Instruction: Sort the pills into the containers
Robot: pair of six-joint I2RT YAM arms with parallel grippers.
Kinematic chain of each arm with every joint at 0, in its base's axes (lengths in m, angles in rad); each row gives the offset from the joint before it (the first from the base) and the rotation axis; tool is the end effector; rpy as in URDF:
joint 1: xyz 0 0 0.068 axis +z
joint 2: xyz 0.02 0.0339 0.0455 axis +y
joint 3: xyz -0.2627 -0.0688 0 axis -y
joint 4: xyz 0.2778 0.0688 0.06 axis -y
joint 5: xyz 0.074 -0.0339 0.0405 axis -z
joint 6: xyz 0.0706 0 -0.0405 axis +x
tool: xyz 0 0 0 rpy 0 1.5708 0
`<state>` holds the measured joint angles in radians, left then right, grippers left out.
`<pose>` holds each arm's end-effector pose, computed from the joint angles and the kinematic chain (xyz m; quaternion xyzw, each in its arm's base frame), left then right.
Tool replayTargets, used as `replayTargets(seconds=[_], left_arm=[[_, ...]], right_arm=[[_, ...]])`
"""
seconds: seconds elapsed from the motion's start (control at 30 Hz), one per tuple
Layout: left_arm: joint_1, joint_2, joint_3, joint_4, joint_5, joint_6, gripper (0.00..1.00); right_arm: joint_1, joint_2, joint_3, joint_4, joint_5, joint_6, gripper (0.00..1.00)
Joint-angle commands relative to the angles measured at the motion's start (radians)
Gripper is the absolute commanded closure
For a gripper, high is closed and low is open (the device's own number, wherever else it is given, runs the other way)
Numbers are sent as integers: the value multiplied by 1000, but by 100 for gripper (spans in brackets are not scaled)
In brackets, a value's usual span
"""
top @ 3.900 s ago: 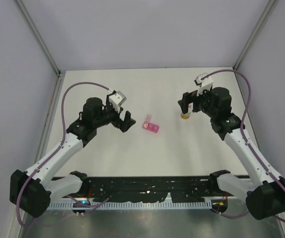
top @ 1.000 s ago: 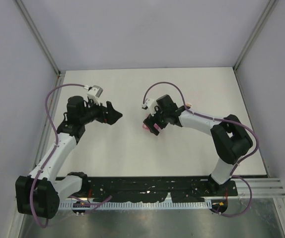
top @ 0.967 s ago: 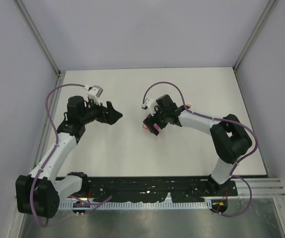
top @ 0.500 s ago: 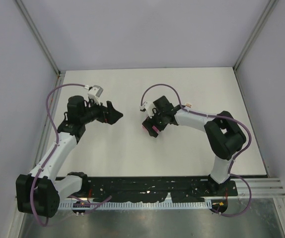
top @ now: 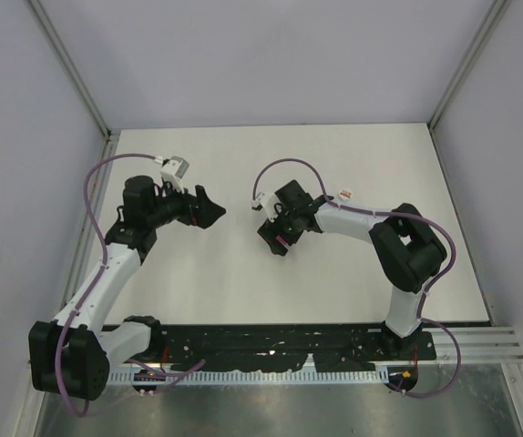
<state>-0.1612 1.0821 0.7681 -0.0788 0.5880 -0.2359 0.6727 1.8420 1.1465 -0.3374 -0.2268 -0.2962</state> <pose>0.2918 -0.0871 0.2659 0.1312 0.8013 -0.3411 0.4737 0.3149 0.2712 0.1120 -0.4727 0.8336 0.1566 0.2389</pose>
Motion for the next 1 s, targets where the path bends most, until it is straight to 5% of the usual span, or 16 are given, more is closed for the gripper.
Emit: replayTargets(seconds=[0.0,0.97], left_arm=[[8,-36,4,48,13,-6,1],[23,-41,3,45,21,-13,1]], right_arm=[[5,3,33,0,18,14,21],[13,-6,22,18,112,45,57]])
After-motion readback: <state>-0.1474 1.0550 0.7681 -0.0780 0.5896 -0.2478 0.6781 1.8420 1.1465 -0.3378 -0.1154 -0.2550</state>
